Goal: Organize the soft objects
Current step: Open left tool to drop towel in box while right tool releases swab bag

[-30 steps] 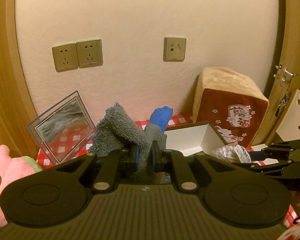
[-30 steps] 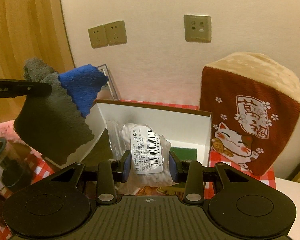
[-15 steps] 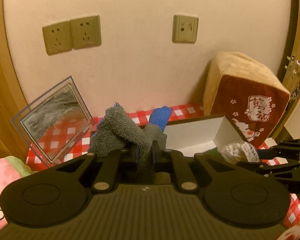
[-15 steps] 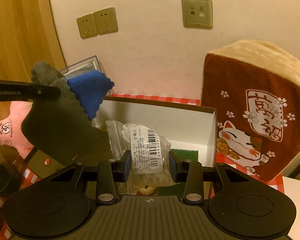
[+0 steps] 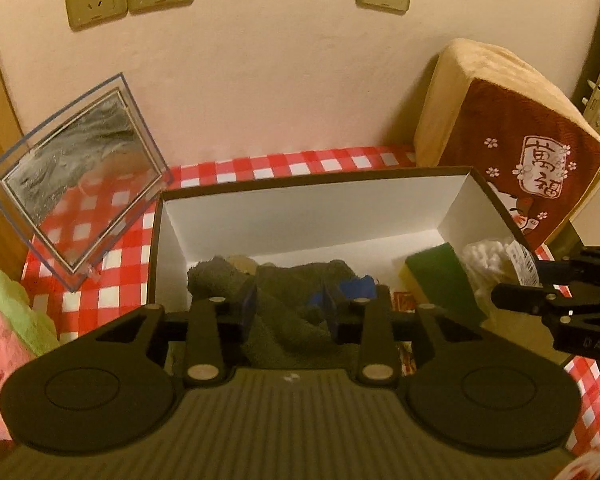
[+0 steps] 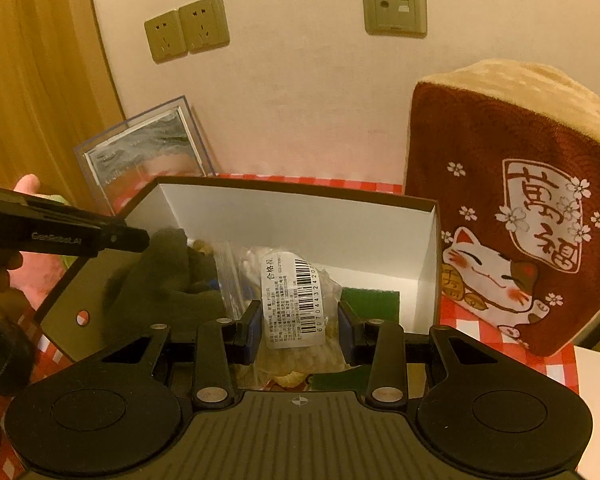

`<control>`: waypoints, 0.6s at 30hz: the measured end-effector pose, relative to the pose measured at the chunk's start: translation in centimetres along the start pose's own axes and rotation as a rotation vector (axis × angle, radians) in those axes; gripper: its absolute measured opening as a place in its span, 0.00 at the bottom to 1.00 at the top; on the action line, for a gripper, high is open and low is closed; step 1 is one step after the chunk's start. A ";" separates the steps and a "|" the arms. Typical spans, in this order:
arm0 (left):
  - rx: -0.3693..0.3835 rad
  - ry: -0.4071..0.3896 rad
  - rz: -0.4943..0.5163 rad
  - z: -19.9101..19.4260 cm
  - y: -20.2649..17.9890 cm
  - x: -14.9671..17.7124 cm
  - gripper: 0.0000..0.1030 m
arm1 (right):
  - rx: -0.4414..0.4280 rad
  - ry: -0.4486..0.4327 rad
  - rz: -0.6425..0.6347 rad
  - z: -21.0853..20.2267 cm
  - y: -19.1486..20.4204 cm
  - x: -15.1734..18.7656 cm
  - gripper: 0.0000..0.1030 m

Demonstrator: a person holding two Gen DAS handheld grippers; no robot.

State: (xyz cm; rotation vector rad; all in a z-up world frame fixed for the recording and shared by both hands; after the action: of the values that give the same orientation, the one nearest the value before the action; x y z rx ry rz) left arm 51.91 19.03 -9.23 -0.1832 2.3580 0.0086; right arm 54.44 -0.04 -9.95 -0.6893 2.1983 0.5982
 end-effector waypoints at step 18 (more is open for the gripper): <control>-0.015 0.010 -0.021 0.6 0.7 -0.4 0.37 | -0.016 0.005 -0.047 4.0 1.1 -2.4 0.38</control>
State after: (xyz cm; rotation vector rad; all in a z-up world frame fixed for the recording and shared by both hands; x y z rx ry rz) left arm 52.51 19.79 -9.41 -0.2162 2.3667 0.0153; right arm 57.19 3.84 -10.33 -0.7493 2.1780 0.5914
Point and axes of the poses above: each gripper's, at about its wrist camera, not at the fingertips, and z roughly the way its jaws point, y to its left, x to its underside, the point moved 9 cm from there along z, roughly the way its jaws point, and after that the axes turned 4 degrees about -y, right-handed, at the moved point
